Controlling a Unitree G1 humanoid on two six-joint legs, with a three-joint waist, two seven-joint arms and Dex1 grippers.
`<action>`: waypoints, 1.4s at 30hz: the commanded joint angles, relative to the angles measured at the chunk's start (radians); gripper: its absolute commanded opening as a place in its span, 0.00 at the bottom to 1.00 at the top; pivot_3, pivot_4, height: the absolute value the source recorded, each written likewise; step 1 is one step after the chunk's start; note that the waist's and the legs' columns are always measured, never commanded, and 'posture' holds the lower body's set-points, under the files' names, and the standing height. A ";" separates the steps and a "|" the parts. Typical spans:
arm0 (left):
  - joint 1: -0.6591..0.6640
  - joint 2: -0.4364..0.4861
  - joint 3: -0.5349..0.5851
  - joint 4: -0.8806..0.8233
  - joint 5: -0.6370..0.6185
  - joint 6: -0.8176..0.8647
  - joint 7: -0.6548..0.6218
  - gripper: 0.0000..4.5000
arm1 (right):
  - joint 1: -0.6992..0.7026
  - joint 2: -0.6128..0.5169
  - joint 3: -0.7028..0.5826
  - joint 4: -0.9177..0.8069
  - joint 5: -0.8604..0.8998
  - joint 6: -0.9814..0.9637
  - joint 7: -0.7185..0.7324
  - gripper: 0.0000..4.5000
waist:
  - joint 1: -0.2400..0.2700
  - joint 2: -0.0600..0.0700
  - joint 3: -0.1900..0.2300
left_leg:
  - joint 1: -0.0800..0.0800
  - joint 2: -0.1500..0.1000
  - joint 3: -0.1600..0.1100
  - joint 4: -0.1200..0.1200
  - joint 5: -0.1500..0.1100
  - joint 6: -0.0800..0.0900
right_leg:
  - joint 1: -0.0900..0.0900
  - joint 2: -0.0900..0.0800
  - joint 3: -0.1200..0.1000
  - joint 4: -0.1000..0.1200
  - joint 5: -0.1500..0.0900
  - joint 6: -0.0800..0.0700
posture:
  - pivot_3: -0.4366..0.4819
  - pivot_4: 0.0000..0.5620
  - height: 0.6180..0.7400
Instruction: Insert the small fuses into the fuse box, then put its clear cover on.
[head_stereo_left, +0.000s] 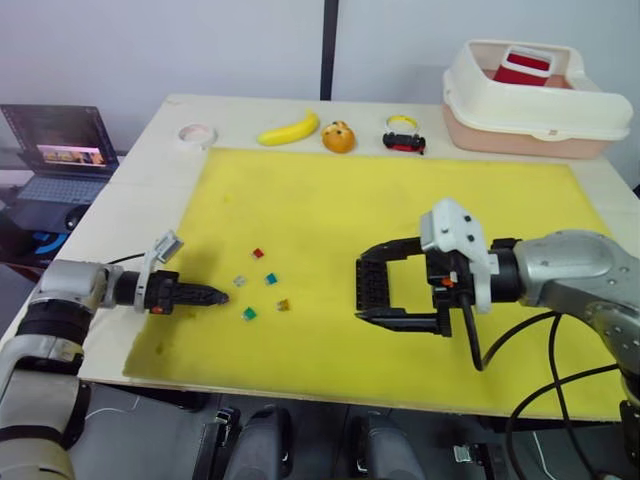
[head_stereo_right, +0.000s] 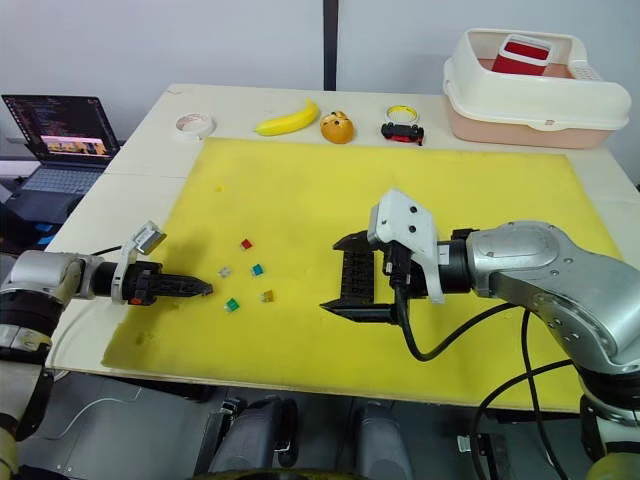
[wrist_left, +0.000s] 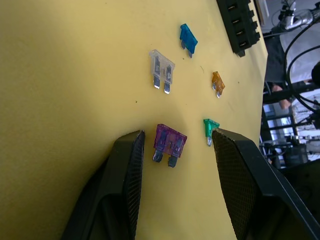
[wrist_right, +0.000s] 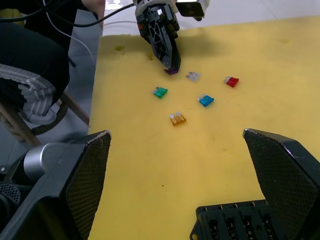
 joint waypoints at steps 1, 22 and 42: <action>0.004 -0.001 -0.008 -0.009 -0.007 0.003 -0.002 0.51 | -0.012 -0.009 -0.022 -0.009 -0.001 -0.016 0.004 1.00 | 0.000 0.000 0.000 | 0.000 0.000 0.000 0.000 0.000 0.000 | 0.000 0.000 0.000 0.000 0.000 0.000 | 0.48 0.27 1.00; 0.040 0.050 0.001 -0.051 -0.022 0.005 -0.002 0.23 | -0.010 -0.007 -0.012 0.006 -0.021 -0.031 0.024 1.00 | -0.020 0.000 0.000 | -0.003 0.000 0.000 0.000 0.000 0.000 | -0.004 0.000 0.000 0.000 0.000 0.000 | 0.48 0.27 1.00; 0.103 0.082 0.056 -0.153 -0.046 0.023 0.015 0.01 | 0.001 0.002 -0.006 0.012 -0.046 -0.052 0.041 1.00 | -0.027 0.000 0.000 | -0.004 0.000 0.000 0.000 0.000 0.000 | -0.005 0.000 0.000 0.000 0.000 0.000 | 0.48 0.27 1.00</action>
